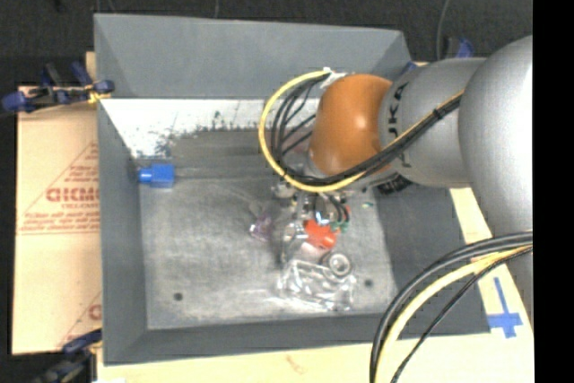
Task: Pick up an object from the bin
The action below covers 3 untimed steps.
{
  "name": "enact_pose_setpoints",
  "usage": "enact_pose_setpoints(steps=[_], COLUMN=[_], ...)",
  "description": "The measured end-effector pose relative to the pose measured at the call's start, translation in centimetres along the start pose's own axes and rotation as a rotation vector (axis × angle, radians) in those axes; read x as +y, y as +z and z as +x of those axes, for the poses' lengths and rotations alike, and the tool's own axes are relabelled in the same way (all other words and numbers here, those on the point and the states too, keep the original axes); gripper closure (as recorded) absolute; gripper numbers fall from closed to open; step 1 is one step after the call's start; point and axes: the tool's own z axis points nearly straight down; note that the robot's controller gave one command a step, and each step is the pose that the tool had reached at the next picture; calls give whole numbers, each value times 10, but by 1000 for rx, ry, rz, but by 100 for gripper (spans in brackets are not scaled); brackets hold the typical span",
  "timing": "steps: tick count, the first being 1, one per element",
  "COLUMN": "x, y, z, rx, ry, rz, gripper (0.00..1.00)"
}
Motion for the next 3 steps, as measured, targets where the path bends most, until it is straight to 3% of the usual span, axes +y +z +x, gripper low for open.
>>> enact_pose_setpoints(steps=[1, 2, 3], x=[26, 26, 20], y=[-3, -4, -135], z=[10, 10, -5], rx=[-3, 1, 3], ry=[-12, -9, 34], rz=[3, 2, 1], gripper=[0, 100, 100])
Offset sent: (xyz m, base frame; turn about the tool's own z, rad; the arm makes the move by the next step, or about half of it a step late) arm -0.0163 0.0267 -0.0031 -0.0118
